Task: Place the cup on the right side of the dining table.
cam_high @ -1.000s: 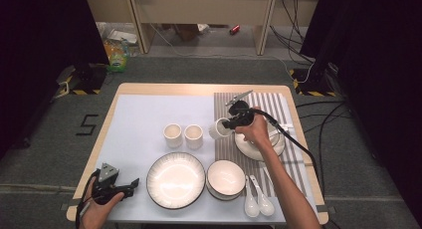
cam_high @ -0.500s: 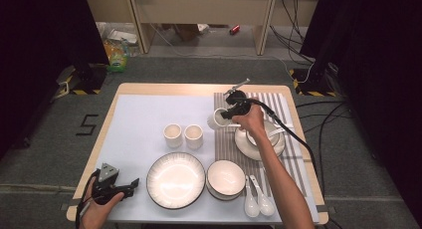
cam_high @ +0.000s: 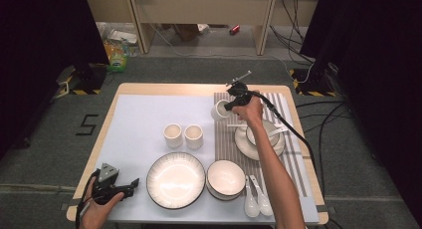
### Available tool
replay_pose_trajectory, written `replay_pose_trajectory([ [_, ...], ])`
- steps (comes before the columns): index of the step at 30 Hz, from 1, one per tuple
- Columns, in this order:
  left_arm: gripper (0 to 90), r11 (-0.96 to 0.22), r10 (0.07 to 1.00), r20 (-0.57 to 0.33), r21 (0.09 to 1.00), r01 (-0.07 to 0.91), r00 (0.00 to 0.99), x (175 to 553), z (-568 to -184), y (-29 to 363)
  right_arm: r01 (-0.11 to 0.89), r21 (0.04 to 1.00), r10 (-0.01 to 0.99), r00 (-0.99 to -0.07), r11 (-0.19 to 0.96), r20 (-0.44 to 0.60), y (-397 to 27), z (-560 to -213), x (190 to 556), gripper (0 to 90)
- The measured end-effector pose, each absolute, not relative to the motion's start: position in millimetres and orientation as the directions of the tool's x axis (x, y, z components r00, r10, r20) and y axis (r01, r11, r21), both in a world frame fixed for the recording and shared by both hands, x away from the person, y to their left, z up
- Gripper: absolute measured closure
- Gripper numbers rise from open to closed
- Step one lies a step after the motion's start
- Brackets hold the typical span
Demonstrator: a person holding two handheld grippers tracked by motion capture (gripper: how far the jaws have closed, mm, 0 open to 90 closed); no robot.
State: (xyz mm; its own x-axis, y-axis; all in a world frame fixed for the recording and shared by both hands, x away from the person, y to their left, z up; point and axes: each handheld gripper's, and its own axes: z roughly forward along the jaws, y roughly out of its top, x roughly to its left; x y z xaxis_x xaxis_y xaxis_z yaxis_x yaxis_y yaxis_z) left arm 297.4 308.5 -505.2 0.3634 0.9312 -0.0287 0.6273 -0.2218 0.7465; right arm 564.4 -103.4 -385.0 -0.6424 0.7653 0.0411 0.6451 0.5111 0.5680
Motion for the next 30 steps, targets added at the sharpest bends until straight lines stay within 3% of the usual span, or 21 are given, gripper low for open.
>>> replay_pose_trajectory([
  [30, 14.6, -0.215, 0.932, -0.034, 0.751, 0.624, 0.361, 297, -506, 308, 0.736, 0.495, 0.842, -0.539, 0.462, 0.015, -107, -407, 593, 81.8],
])
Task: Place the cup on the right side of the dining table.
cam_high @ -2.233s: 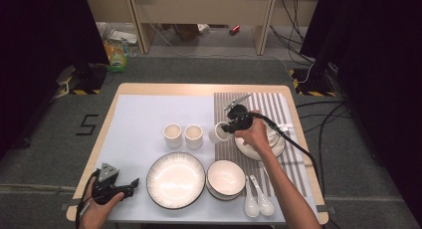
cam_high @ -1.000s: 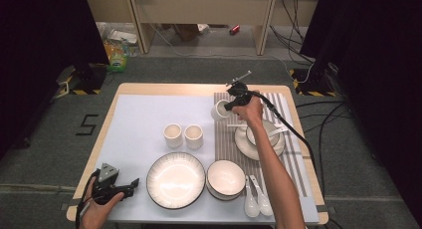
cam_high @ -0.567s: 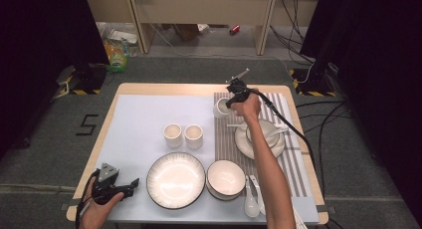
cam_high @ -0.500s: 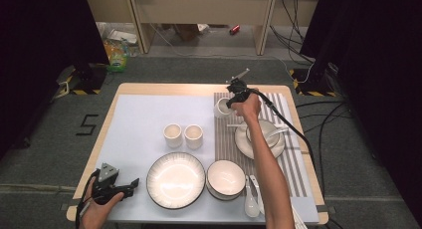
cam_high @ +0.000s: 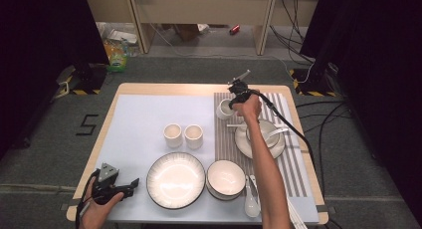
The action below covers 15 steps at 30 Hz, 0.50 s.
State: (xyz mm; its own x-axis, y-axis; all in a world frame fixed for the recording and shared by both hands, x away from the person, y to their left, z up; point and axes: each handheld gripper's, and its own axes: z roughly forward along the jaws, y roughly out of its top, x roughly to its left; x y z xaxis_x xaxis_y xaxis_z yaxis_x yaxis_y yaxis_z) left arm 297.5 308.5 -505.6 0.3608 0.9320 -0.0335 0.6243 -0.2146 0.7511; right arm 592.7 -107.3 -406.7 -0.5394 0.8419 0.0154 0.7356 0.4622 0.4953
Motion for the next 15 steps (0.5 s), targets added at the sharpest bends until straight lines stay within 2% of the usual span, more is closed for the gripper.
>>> replay_pose_trajectory([
  [15, 14.6, -0.220, 0.931, -0.030, 0.747, 0.627, 0.363, 297.4, -505.2, 308.7, 0.758, 0.468, 0.859, -0.512, 0.454, -0.004, -106.9, -411.3, 596.0, 81.7],
])
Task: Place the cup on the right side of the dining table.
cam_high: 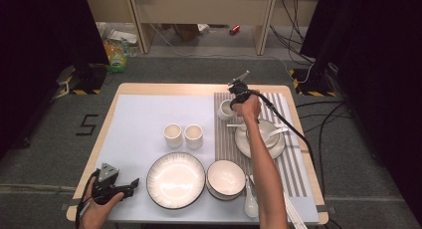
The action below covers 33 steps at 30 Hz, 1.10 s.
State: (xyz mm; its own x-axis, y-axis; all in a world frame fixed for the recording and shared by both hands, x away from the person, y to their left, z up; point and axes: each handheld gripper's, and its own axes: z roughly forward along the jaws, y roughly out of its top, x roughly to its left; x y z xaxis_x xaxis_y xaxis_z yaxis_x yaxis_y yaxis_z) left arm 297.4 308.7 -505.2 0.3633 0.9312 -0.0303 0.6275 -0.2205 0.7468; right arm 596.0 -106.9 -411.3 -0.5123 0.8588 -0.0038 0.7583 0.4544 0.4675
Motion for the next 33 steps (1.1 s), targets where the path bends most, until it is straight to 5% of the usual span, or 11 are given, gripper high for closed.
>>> replay_pose_trajectory([
  [33, 14.5, -0.220, 0.931, -0.030, 0.747, 0.627, 0.363, 297, -505, 309, 0.788, 0.470, 0.889, -0.458, 0.397, 0.017, -109, -422, 598, 79.6],
])
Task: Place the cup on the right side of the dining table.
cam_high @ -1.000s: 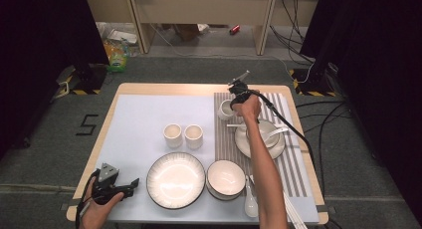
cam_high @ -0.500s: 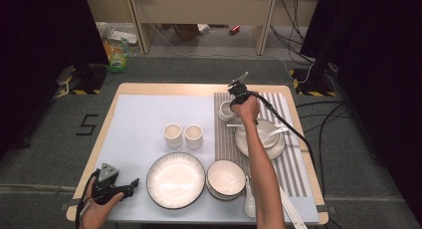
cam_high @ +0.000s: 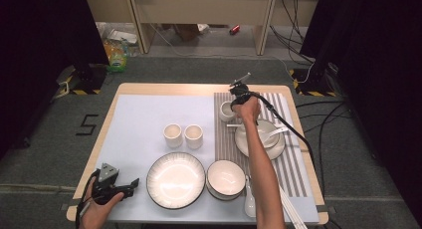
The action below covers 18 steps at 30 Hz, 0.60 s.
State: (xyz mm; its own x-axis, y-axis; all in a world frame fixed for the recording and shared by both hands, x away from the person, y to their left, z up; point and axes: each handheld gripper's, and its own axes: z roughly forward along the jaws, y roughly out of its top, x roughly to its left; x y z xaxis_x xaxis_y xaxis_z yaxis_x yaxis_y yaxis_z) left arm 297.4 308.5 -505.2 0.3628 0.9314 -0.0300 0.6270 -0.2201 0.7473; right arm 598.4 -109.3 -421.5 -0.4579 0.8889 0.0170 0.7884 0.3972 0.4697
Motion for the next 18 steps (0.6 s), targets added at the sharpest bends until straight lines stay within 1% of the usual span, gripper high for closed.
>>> replay_pose_trajectory([
  [3, 14.6, -0.220, 0.931, -0.030, 0.747, 0.627, 0.363, 297.4, -505.2, 308.6, 0.786, 0.476, 0.889, -0.458, 0.396, 0.017, -110.2, -420.6, 598.1, 77.8],
  [6, 14.5, -0.221, 0.931, -0.030, 0.747, 0.627, 0.363, 297.4, -505.2, 308.6, 0.789, 0.484, 0.897, -0.442, 0.379, 0.018, -113.0, -418.8, 597.3, 73.7],
  [12, 14.5, -0.221, 0.931, -0.030, 0.747, 0.627, 0.363, 297.4, -505.2, 308.6, 0.788, 0.489, 0.896, -0.443, 0.374, 0.028, -115.0, -418.2, 596.4, 72.9],
  [18, 14.5, -0.221, 0.931, -0.030, 0.747, 0.627, 0.363, 297.4, -505.2, 308.7, 0.782, 0.518, 0.899, -0.435, 0.346, 0.057, -118.3, -411.5, 593.8, 68.9],
])
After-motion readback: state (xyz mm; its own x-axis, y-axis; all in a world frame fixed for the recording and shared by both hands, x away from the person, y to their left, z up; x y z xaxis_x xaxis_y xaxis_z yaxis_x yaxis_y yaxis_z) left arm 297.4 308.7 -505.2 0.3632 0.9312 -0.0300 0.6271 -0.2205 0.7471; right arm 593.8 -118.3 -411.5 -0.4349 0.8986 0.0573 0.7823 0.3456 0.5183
